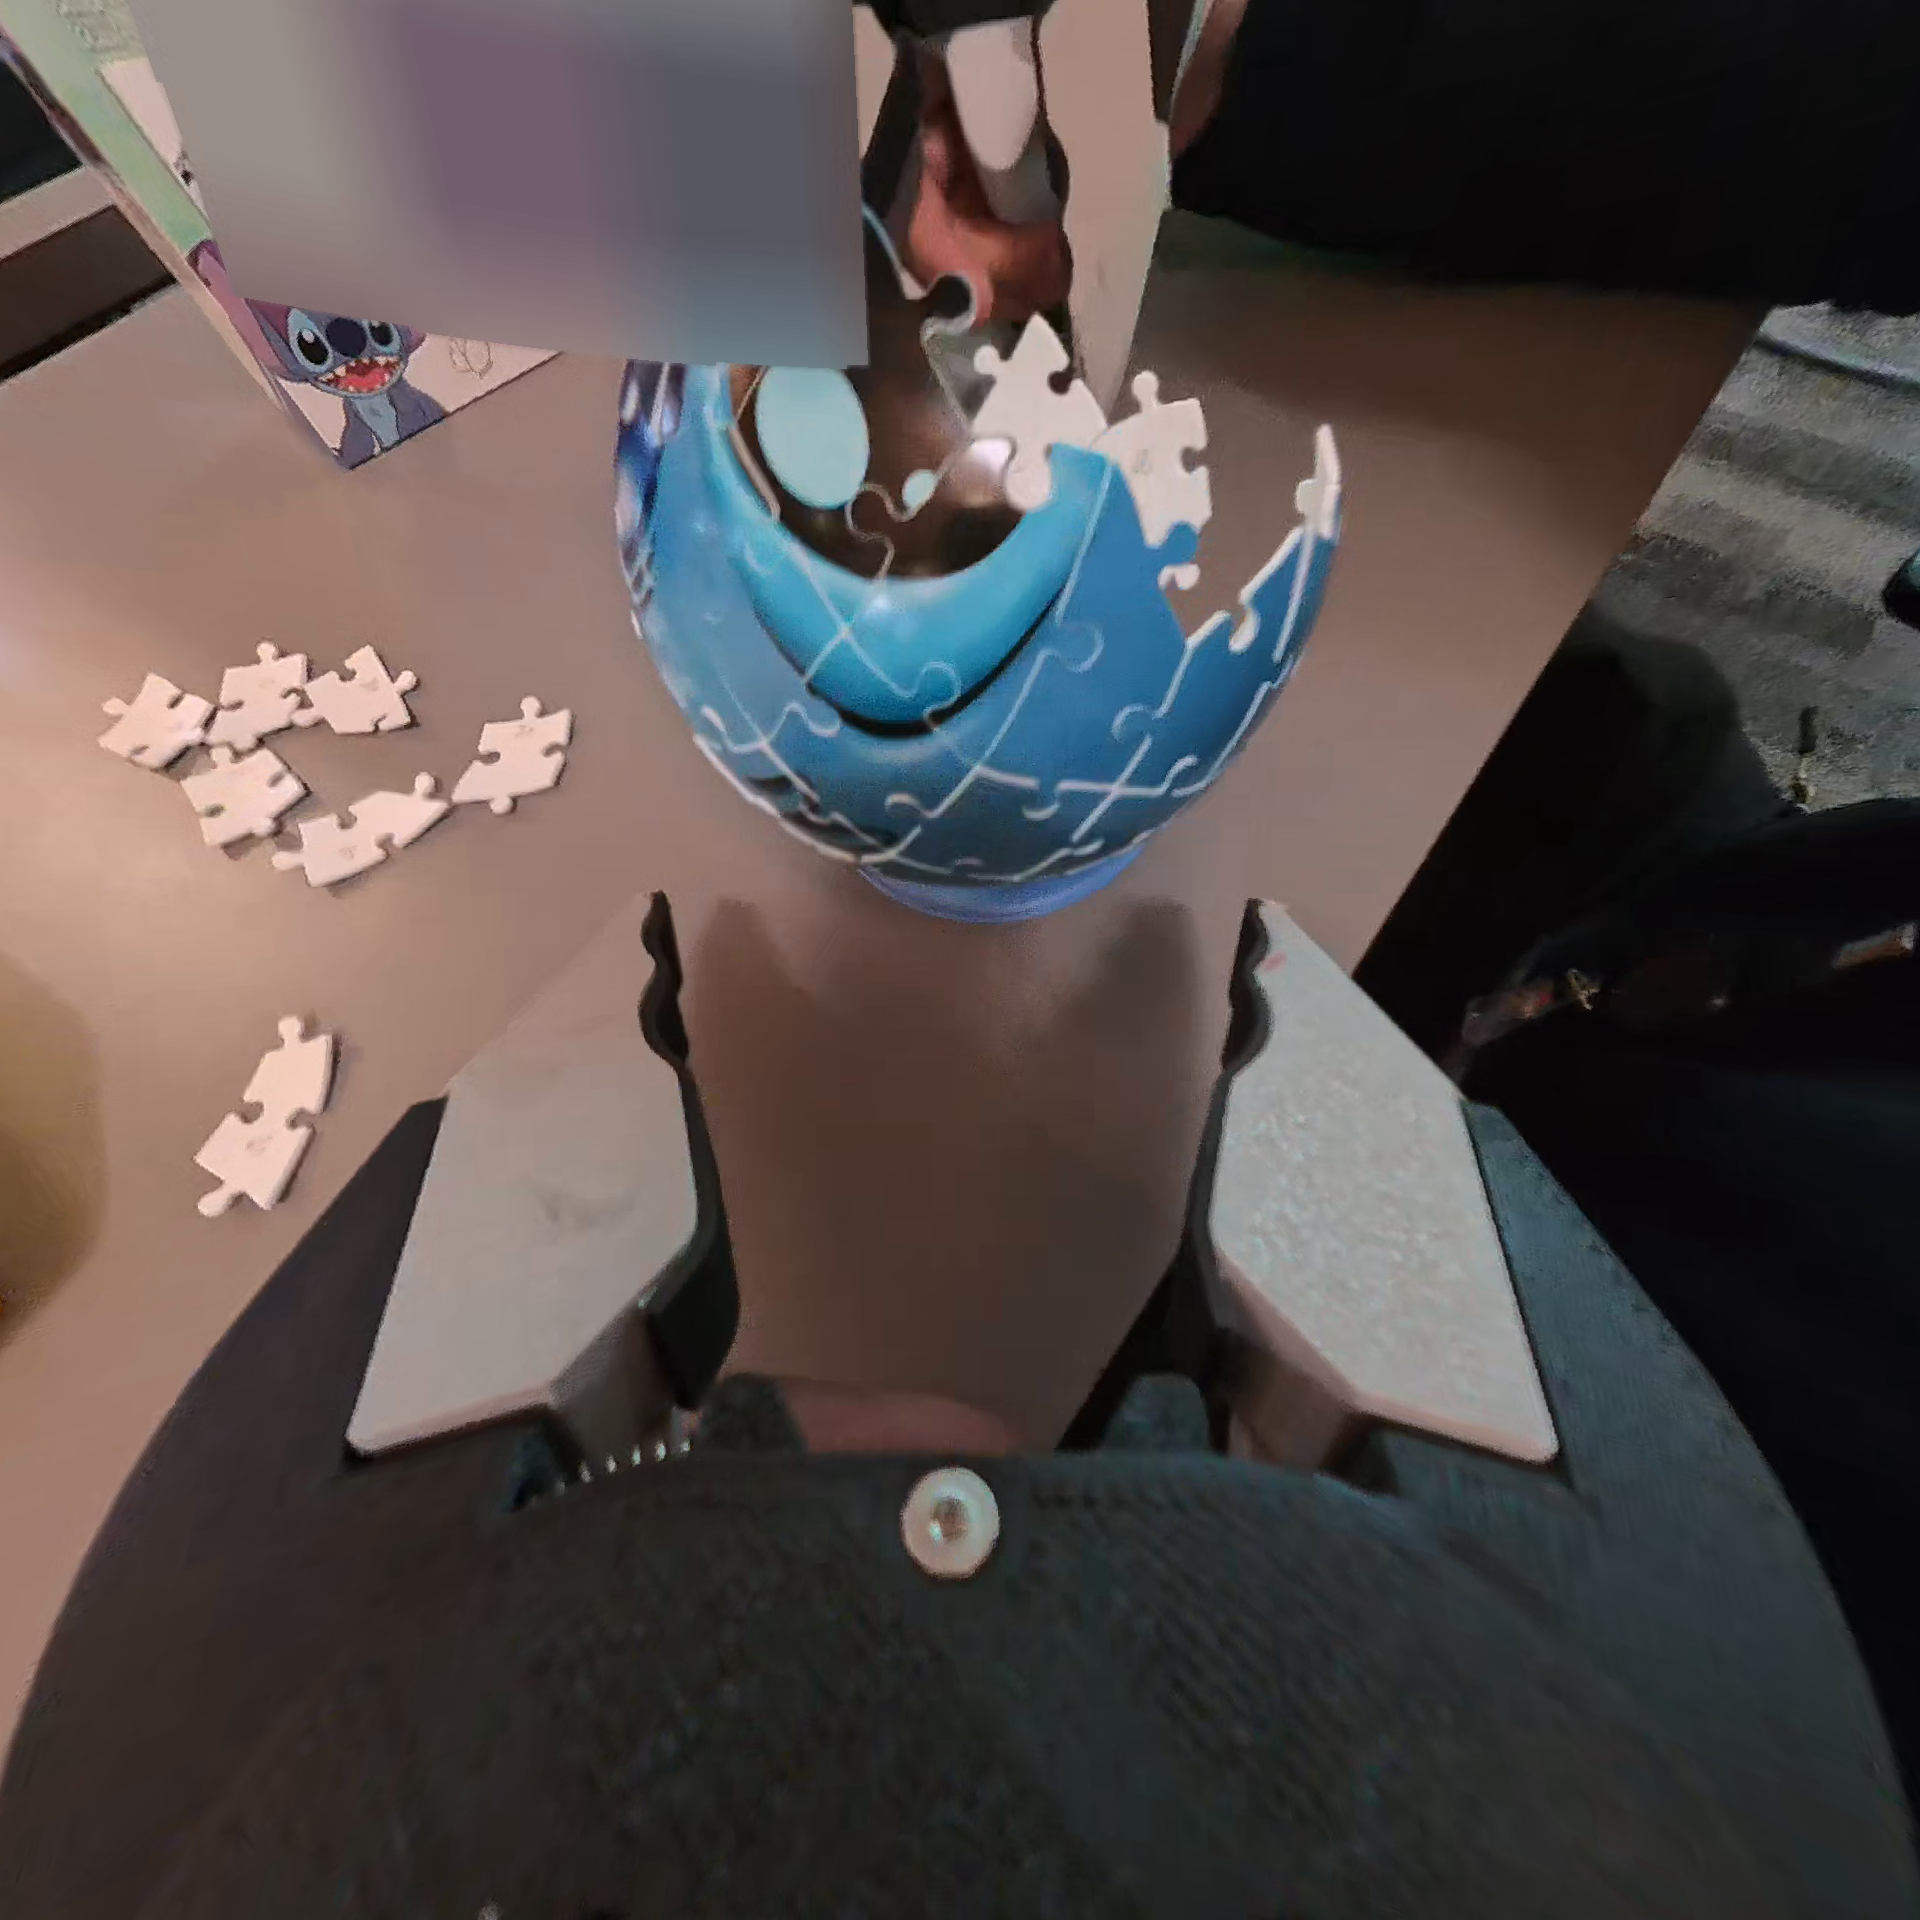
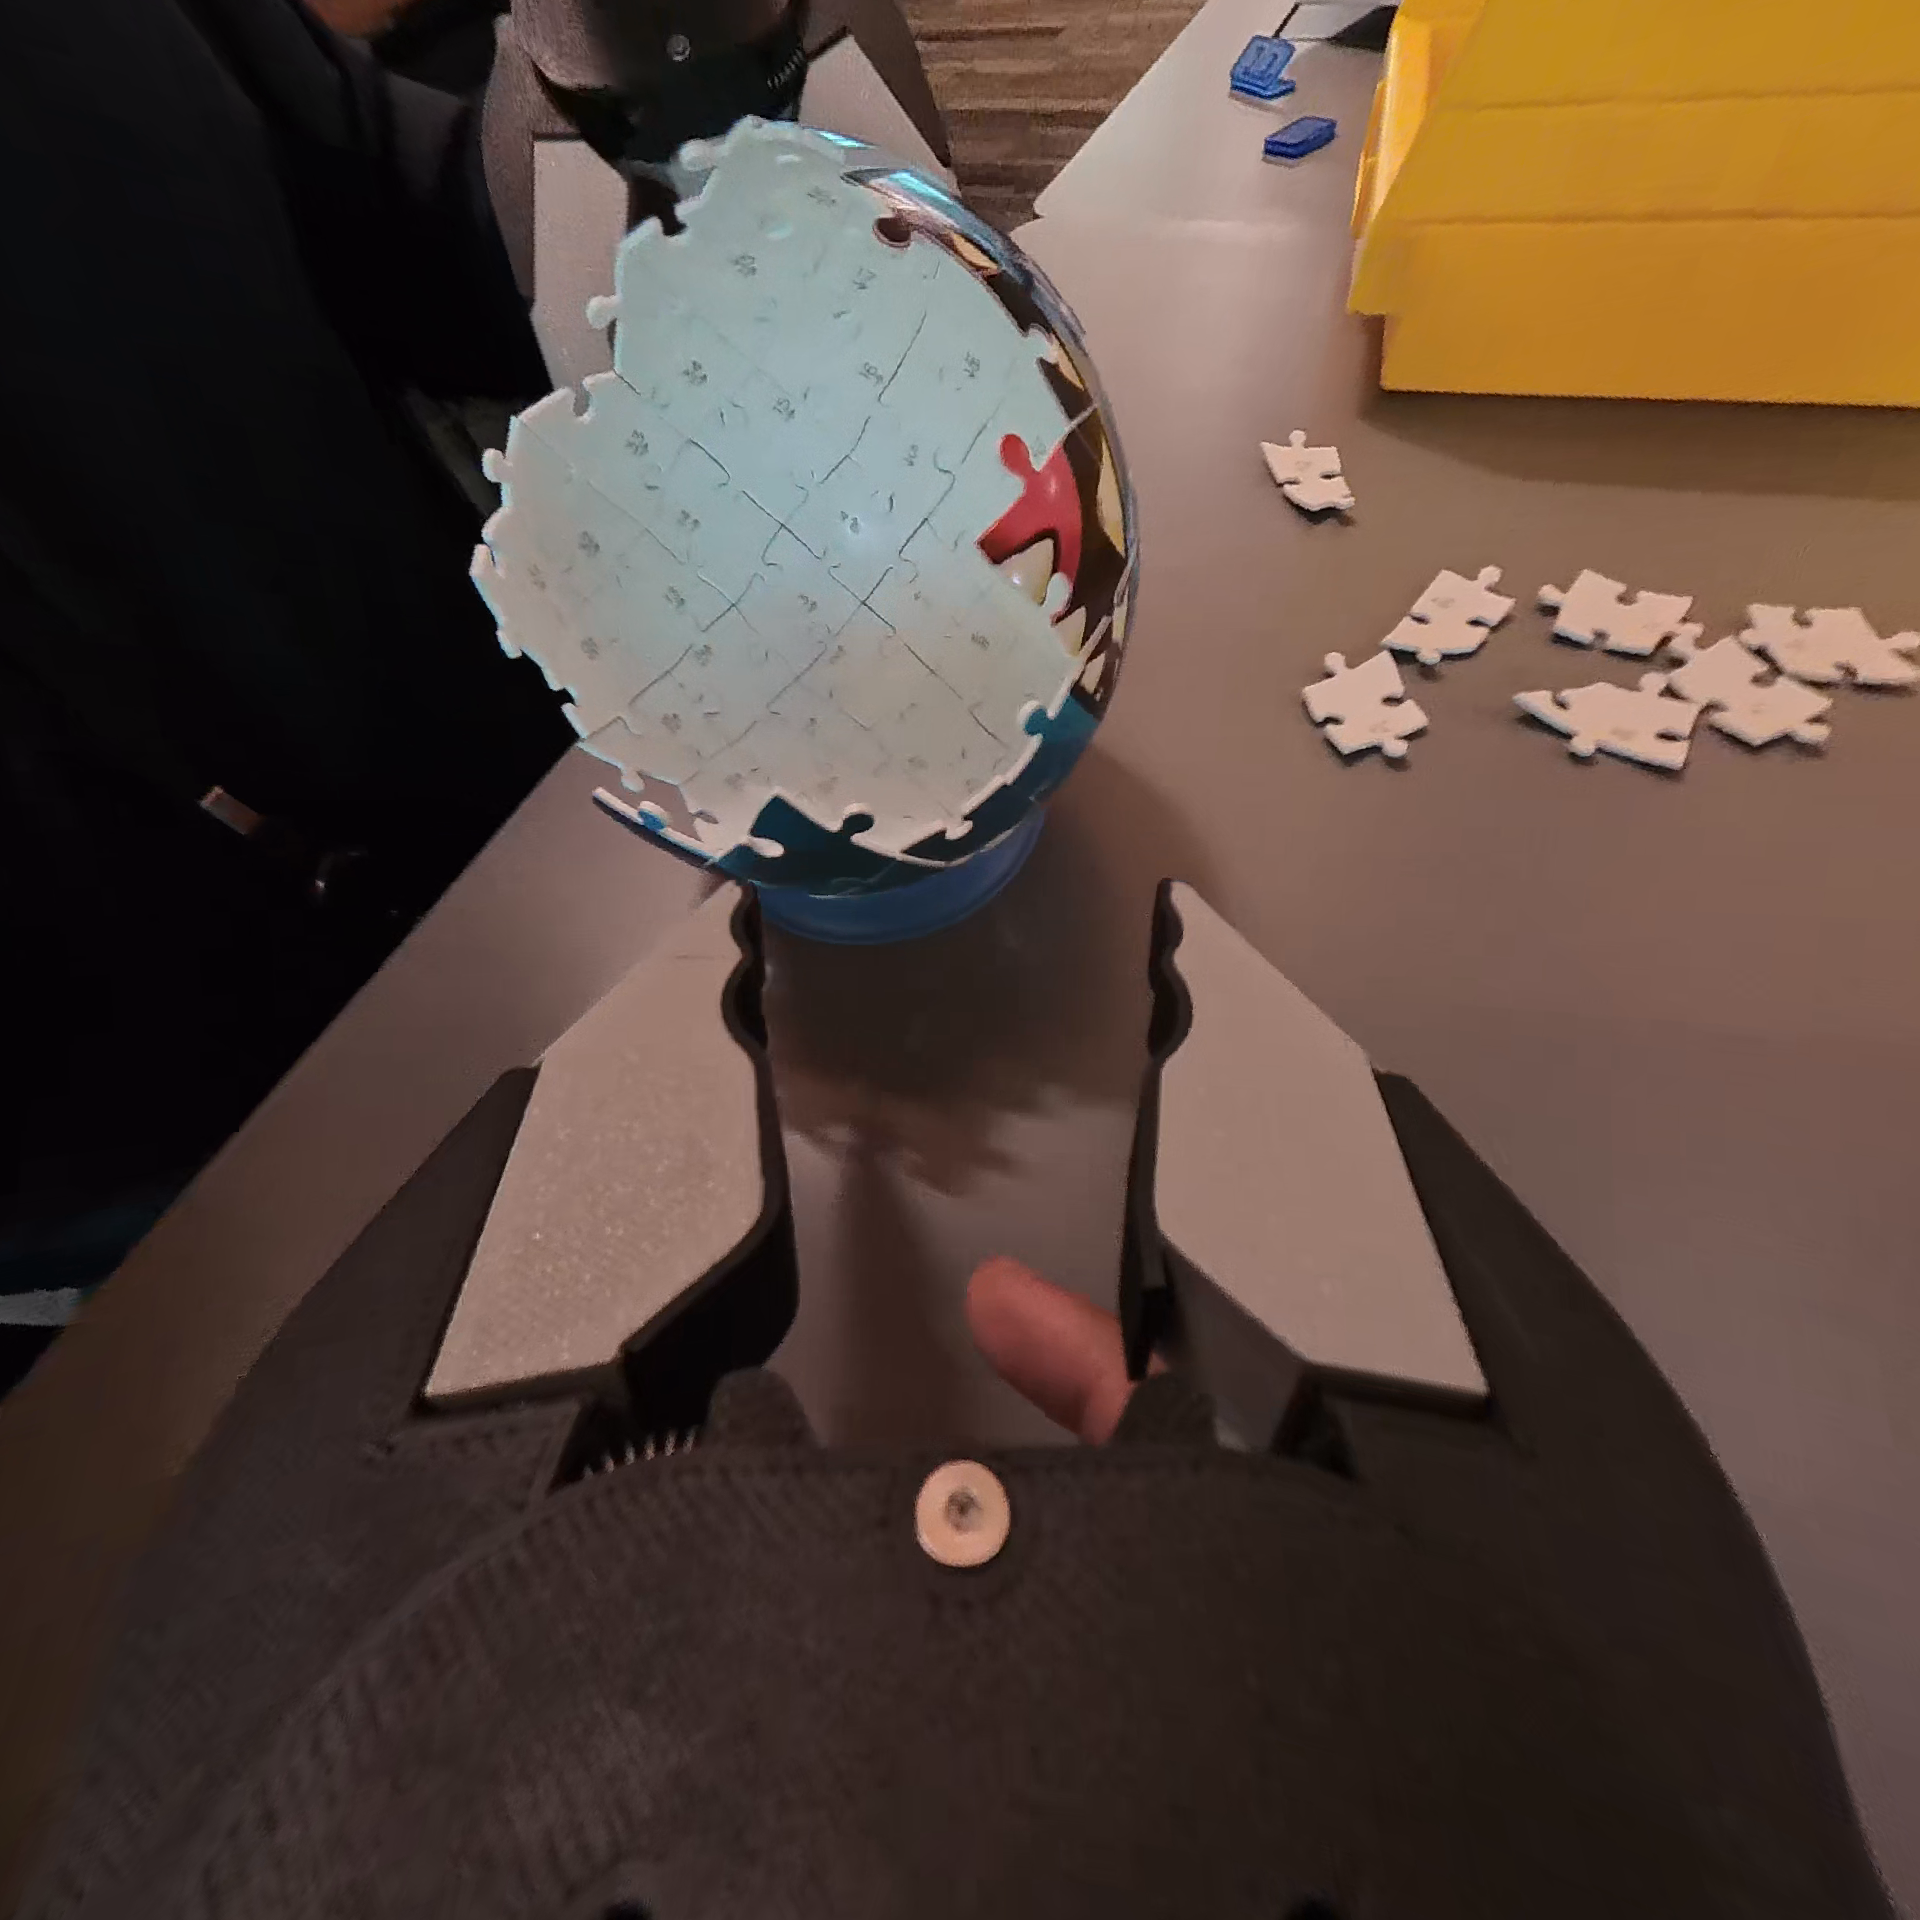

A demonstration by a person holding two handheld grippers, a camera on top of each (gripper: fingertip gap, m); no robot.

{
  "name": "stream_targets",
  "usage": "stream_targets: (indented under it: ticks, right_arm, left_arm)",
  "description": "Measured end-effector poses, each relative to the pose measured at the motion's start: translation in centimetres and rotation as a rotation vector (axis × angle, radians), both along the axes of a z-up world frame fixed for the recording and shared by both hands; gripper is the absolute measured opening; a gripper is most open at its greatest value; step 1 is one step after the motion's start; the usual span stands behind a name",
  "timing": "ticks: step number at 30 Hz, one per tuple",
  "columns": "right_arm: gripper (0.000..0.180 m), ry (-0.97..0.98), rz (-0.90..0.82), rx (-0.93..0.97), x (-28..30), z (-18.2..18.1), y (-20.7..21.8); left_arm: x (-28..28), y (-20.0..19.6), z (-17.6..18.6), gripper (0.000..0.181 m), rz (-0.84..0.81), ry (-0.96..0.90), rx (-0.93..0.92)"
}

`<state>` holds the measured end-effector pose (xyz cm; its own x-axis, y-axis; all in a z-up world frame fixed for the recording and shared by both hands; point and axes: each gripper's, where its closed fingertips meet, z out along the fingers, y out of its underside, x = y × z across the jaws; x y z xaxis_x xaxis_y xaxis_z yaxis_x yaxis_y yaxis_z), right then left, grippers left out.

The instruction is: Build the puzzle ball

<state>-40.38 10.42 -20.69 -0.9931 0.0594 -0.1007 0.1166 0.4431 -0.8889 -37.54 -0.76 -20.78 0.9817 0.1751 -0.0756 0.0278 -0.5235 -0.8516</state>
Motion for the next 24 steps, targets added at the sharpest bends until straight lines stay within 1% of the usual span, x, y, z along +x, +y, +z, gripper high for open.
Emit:
stream_targets:
  ticks: [4, 7, 10, 13, 16, 19, 21, 22, 24]
  right_arm:
    - [0.074, 0.012, 0.064, 0.091, 0.0, -1.4, -0.6]
    - [0.077, 0.013, 0.098, 0.145, -0.1, -2.3, -0.8]
    - [0.079, 0.05, 0.104, 0.125, -0.3, -1.9, -1.4]
    - [0.076, 0.102, 0.109, 0.119, -0.3, -1.8, -1.6]
    - [0.074, 0.156, 0.11, 0.111, 0.0, -1.7, -1.7]
    - [0.065, 0.213, 0.11, 0.107, 0.2, -1.5, -1.9]
    - [0.058, 0.217, 0.112, 0.117, 0.6, -1.5, -1.9]
    - [0.058, 0.217, 0.113, 0.123, 0.7, -1.5, -1.9]
    - [0.065, 0.208, 0.117, 0.134, 1.1, -1.7, -1.9]
  left_arm:
    - [-0.2, 1.1, 0.5, 0.104, -0.035, 0.0, -0.001]
    - [-0.5, 1.4, 0.2, 0.1, -0.077, -0.025, -0.02]
    - [-1.0, 1.6, -0.1, 0.096, -0.1, -0.033, -0.032]
    - [-1.2, 1.7, -0.2, 0.098, -0.134, -0.057, -0.027]
    - [-1.2, 1.6, -0.1, 0.093, -0.175, -0.057, 0.0]
    - [-1.5, 1.5, 0.0, 0.089, -0.209, -0.062, 0.013]
    - [-1.7, 1.3, 0.2, 0.086, -0.231, -0.068, 0.021]
    - [-1.7, 1.3, 0.4, 0.082, -0.254, -0.068, 0.032]
    - [-1.9, 1.2, 0.6, 0.083, -0.288, -0.058, 0.036]
